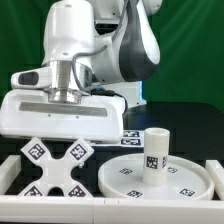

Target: Assemble round table

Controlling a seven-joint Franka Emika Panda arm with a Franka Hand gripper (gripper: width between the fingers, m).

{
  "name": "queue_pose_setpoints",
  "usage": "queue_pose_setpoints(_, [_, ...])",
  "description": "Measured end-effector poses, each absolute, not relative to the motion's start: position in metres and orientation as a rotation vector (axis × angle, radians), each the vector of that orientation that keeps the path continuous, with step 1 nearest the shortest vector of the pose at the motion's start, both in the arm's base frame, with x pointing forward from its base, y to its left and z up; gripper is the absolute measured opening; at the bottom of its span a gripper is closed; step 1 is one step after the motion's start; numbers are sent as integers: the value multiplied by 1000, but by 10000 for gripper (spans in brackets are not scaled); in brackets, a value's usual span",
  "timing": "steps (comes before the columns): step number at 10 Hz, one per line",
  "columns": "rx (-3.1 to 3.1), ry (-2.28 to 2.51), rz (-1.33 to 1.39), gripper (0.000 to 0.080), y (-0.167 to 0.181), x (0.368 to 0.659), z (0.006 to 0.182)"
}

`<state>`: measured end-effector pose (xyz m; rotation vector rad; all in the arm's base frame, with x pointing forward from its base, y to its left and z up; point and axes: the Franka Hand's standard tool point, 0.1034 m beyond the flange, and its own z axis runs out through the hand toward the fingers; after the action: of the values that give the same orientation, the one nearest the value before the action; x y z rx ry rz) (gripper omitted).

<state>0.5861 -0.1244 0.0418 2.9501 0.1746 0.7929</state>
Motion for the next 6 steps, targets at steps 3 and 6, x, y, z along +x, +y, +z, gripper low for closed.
queue_pose_setpoints(3, [2950,174,792,645,-125,586,42])
queue_pose_setpoints(6, [2978,169,724,649,-130,559,61])
